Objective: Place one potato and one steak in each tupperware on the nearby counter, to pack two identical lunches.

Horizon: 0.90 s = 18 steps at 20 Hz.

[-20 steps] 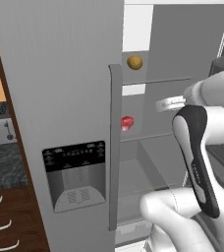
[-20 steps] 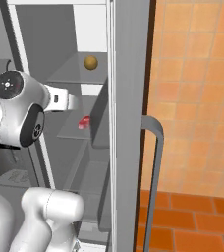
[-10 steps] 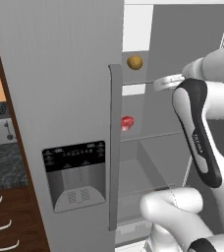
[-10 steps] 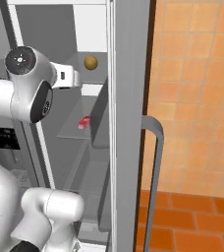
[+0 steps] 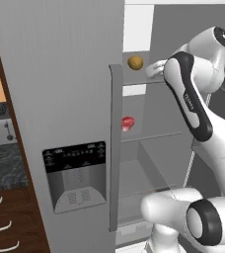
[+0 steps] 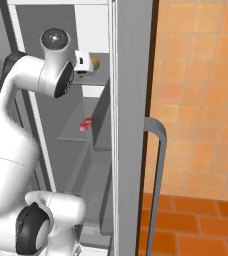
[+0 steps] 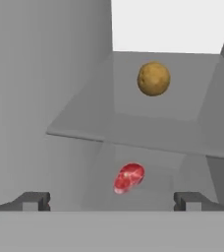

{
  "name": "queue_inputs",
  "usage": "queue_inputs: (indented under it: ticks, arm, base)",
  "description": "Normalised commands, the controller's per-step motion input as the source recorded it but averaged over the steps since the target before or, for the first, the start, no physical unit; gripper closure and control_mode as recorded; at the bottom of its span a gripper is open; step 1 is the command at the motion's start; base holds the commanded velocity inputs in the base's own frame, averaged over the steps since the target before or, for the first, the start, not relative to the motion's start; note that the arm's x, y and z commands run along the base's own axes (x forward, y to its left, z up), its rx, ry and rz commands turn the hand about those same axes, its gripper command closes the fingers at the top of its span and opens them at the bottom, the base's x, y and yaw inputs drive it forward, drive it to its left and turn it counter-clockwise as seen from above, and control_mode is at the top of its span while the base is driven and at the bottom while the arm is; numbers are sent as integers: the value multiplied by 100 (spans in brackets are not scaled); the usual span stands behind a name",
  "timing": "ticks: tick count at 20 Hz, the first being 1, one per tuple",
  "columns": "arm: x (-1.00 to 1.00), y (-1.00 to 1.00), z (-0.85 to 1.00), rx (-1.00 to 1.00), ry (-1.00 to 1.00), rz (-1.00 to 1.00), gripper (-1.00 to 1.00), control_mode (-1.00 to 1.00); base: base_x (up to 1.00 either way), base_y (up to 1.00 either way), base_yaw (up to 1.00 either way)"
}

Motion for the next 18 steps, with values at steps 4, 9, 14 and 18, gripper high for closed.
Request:
queue_inputs:
  ticks: [4,9,14,18]
  arm:
    - [76,0,4,7,0,4,-100,-100]
    - [79,0,-14,0,-3,1,-100,-100]
    - [41,0,0,0,-2,0,-100,-100]
    - [61,-1,0,-1,-3,0,-100,-100]
  base:
    - [0,0,0]
    - [0,0,0]
    - [0,0,0]
    - [0,0,0]
